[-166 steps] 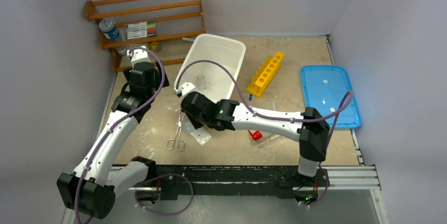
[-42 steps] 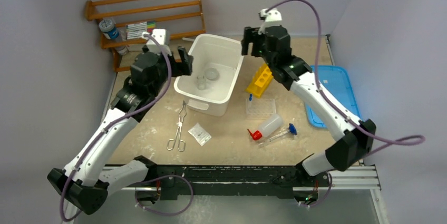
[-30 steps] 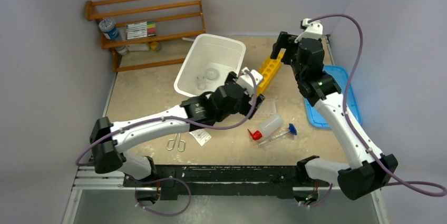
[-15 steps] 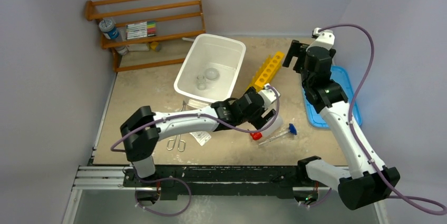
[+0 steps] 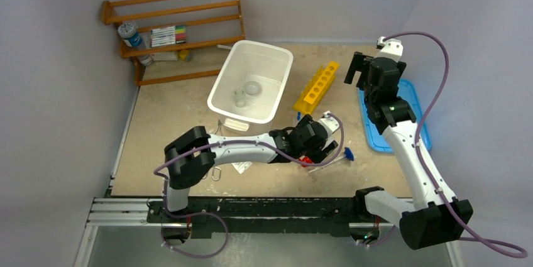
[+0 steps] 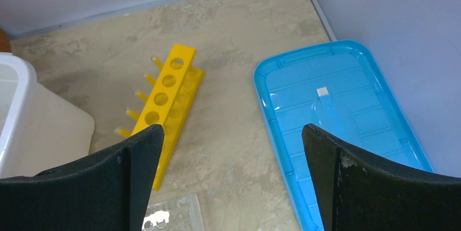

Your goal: Organize the chemistry lab equipment

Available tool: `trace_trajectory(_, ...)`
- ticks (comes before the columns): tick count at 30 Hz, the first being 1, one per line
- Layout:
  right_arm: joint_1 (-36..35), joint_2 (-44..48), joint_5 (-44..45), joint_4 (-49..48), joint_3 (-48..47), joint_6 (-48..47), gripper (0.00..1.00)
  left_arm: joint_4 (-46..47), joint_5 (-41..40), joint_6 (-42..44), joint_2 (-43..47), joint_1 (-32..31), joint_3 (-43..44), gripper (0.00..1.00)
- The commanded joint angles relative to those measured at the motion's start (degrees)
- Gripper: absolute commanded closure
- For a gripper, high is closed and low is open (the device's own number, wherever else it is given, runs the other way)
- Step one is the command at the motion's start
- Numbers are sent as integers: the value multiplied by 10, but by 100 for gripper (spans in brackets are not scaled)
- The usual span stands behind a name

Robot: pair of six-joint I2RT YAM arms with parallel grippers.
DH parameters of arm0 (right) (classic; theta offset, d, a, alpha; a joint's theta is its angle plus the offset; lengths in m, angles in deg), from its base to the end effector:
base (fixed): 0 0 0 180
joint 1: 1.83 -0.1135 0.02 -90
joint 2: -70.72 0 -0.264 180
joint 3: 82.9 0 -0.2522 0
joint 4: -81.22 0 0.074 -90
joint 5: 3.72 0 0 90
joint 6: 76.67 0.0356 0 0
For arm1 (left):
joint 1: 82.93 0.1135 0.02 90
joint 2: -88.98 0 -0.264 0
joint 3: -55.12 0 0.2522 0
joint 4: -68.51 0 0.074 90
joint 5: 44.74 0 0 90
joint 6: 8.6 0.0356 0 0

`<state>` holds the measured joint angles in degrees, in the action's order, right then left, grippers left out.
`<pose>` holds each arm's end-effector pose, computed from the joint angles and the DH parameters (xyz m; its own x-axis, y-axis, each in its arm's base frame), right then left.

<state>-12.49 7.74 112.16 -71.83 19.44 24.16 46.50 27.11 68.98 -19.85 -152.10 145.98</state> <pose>0.2462 0.0305 0.3901 -0.1576 0.1423 -0.9772 0.2875 0.9533 0.0925 0.1625 -0.3958 0.2163 -0.3959 0.4658 -0.7914 0.7353 0.6770 0.0307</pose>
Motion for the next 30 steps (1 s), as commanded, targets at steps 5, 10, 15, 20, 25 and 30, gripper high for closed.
trace_trajectory(5,7,8,-15,-27,10,-11,0,21,-46,-68,-28,-17,38,10)
trace_trajectory(10,8,8,-18,-30,13,-15,0,9,-44,-79,-52,-20,53,11)
trace_trajectory(15,8,7,-23,-32,13,-18,0,12,-36,-83,-64,-20,53,13)
trace_trajectory(20,8,7,-26,-33,16,-19,0,13,-25,-83,-75,-20,57,17)
trace_trajectory(25,8,7,-25,-35,18,-21,0,14,-13,-84,-83,-20,59,31)
trace_trajectory(30,8,8,-27,-36,19,-21,0,17,-10,-86,-84,-20,54,42)
